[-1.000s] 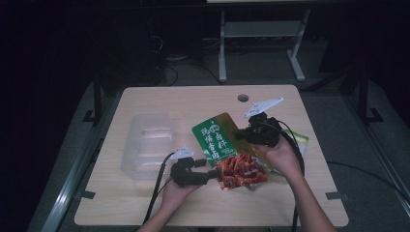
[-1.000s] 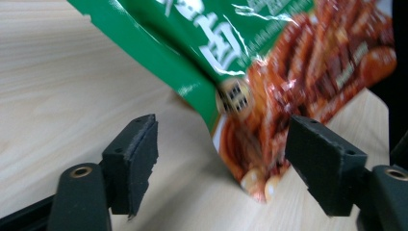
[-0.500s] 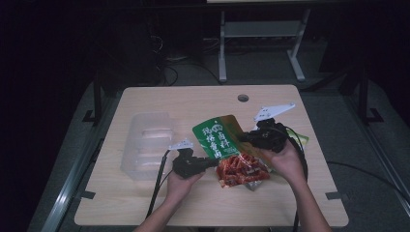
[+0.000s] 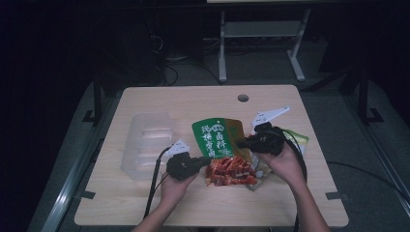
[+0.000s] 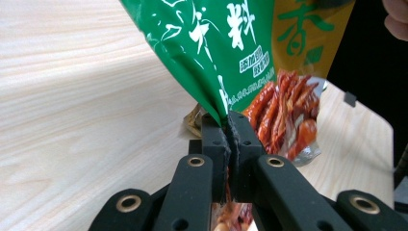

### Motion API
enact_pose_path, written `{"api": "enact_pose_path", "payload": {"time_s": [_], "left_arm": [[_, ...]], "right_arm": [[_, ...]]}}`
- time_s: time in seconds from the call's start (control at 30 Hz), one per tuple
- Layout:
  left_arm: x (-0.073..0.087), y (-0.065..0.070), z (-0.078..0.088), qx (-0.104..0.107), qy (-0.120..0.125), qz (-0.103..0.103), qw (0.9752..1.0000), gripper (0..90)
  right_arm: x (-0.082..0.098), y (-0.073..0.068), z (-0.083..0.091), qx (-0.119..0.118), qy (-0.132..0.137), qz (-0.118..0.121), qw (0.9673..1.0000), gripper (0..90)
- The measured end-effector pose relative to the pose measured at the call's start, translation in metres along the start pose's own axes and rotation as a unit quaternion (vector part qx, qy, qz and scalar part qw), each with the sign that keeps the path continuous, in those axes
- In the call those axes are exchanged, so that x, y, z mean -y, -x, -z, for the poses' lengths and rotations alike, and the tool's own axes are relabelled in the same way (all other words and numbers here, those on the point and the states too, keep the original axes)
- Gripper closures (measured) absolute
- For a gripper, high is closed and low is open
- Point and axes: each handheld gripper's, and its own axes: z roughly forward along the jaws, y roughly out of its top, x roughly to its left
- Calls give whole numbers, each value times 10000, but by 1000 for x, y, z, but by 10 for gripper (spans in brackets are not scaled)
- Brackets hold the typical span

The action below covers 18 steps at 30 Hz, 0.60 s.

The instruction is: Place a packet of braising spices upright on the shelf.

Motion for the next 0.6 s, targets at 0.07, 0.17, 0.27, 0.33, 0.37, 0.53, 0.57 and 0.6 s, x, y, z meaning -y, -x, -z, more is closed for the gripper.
{"api": "enact_pose_path", "payload": {"time_s": [0.07,0.17,0.27,0.33,0.37,0.53,0.57,0.6], "left_arm": [[0,2,0,-73,-61,-140,9999,878],[2,1,1,-91,-61,-107,9999,879],[2,1,2,-106,-33,-82,9999,879],[3,0,3,-115,-66,-127,9998,880],[3,0,3,-117,-76,-139,9998,879],[4,1,4,-188,-117,-223,9995,879],[5,1,4,-193,-108,-209,9995,879],[7,1,5,-193,-90,-177,9996,879]], "right_arm": [[4,3,-7,-83,-88,0,9999,851],[6,4,-14,-101,-155,-32,9998,840],[8,5,-19,-152,-176,-96,9997,807],[10,6,-22,-193,-218,-157,9995,800],[11,6,-23,-216,-218,-181,9994,790],[13,7,-29,-265,-347,-217,9988,807],[13,7,-31,-276,-352,-247,9987,826],[13,7,-32,-258,-367,-232,9987,835]]}}
